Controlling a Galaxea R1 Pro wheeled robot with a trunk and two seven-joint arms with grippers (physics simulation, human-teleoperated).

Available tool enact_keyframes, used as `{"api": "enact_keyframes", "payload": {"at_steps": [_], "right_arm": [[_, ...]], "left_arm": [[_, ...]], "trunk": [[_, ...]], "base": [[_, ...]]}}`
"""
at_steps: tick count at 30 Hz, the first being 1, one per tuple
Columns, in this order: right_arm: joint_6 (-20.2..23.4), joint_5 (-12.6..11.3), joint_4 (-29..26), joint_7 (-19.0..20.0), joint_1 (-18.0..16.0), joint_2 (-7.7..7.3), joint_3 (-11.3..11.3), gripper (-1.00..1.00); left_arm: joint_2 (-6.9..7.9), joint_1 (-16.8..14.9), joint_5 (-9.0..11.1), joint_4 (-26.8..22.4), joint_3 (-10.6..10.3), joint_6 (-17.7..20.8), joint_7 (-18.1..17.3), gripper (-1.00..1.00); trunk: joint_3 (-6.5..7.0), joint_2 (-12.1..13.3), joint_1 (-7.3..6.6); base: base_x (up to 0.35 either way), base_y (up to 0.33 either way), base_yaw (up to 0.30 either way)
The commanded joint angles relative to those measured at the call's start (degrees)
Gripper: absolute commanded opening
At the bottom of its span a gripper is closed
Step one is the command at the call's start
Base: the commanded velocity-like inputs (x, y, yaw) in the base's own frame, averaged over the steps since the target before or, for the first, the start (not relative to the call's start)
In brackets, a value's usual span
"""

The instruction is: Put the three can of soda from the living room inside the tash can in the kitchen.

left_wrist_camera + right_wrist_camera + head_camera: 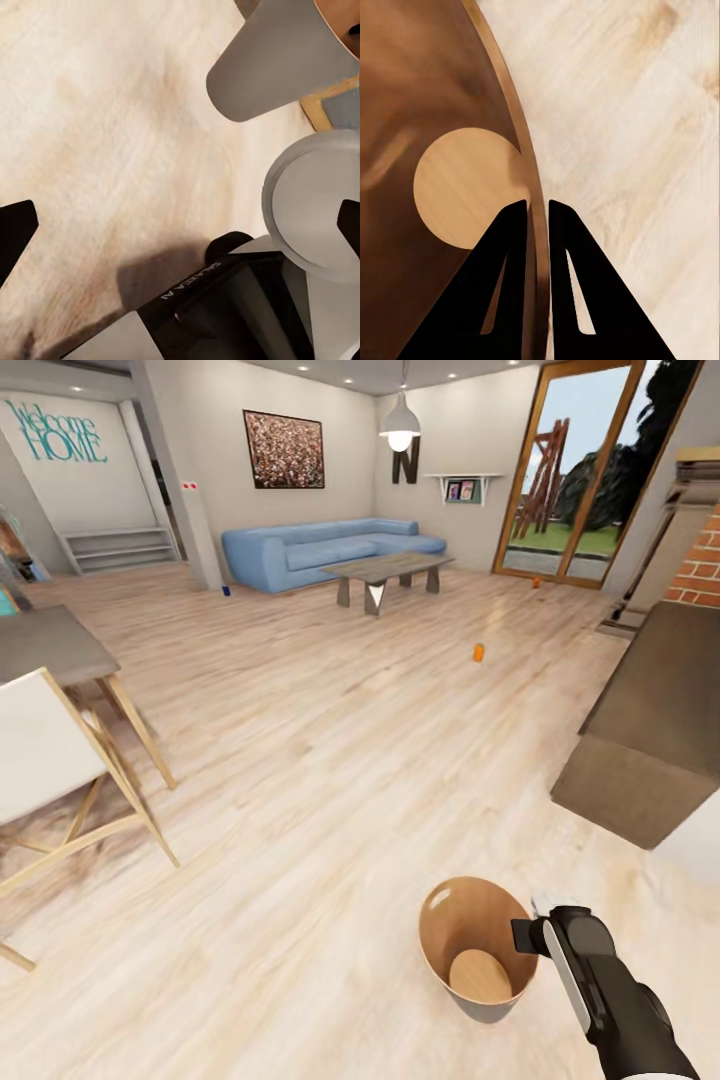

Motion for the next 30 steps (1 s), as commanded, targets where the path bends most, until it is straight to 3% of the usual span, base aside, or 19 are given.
{"api": "enact_keyframes", "payload": {"at_steps": [1, 9, 30], "right_arm": [[-0.03, -0.56, -0.01, 0.3, -0.01, 0.0, 0.0, -1.0], [-0.03, -0.56, -0.01, 0.31, -0.02, 0.02, 0.0, -1.0], [-0.03, -0.56, -0.01, 0.29, -0.02, 0.07, 0.0, -1.0]], "left_arm": [[0.0, 0.0, 0.0, 0.0, 0.0, 0.0, 0.0, 1.0], [0.0, 0.02, 0.0, 0.0, 0.0, 0.0, 0.0, 1.0], [0.0, 0.03, 0.0, 0.0, 0.0, 0.0, 0.0, 1.0]], "trunk": [[0.0, 0.0, 0.0], [0.0, 0.0, 0.0], [0.0, 0.0, 0.0]], "base": [[0.346, 0.0, 0.253], [0.347, 0.0, 0.178], [0.347, 0.0, 0.015]]}}
